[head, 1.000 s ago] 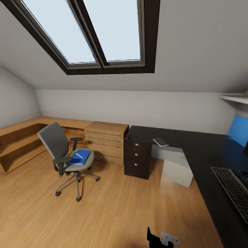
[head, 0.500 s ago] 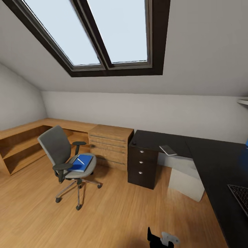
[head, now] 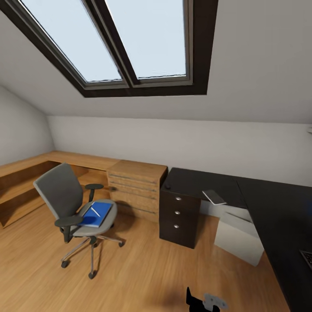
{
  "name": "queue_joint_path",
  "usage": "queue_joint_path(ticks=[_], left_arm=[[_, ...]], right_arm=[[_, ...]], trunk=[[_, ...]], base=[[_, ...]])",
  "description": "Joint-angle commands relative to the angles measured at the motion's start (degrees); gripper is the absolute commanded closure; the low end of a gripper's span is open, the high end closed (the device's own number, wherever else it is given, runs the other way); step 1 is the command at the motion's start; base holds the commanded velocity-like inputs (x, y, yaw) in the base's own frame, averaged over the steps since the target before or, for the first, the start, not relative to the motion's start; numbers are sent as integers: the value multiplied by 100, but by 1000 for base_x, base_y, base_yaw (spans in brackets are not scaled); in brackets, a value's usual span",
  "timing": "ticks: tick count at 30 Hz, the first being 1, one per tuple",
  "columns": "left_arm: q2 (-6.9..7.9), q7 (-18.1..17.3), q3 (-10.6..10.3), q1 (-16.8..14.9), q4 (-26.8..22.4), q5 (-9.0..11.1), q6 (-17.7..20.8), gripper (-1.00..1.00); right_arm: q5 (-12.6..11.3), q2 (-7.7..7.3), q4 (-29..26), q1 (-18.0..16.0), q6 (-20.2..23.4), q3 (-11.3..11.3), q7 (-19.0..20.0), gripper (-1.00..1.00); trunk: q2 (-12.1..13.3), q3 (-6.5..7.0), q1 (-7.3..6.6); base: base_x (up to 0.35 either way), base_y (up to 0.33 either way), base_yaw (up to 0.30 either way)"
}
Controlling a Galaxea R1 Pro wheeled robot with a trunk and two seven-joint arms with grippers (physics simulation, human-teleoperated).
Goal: In the bedroom, organize the workspace by keeping the computer under the desk, ensuring the monitor is on the desk, placing the keyboard on the desk next to the monitor, placing the mouse on the desk next to the keyboard, moving the folder from the swivel chair onto the desk next to the mouse, stacking the notebook on top of the folder with the pen on top of the notebook, and positioning the swivel chair next to the desk.
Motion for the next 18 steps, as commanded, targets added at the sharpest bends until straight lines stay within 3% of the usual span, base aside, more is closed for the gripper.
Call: queue_joint_path(ticks=[1,16,18], left_arm=[[5,33,-49,-5,-4,48,-19,-100],[-22,33,-49,-5,-4,48,-26,-100],[-109,33,-50,-5,-77,40,-17,-100]], right_arm=[[-8,2,11,-7,-24,3,-4,-100],[-8,5,-1,-6,-34,3,-4,-100],[168,10,-81,-6,-289,187,-6,-100]], trunk=[[-7,-10,5],[-7,-10,5],[-7,-10,5]], base=[[334,0,0],[334,0,0],[334,0,0]])
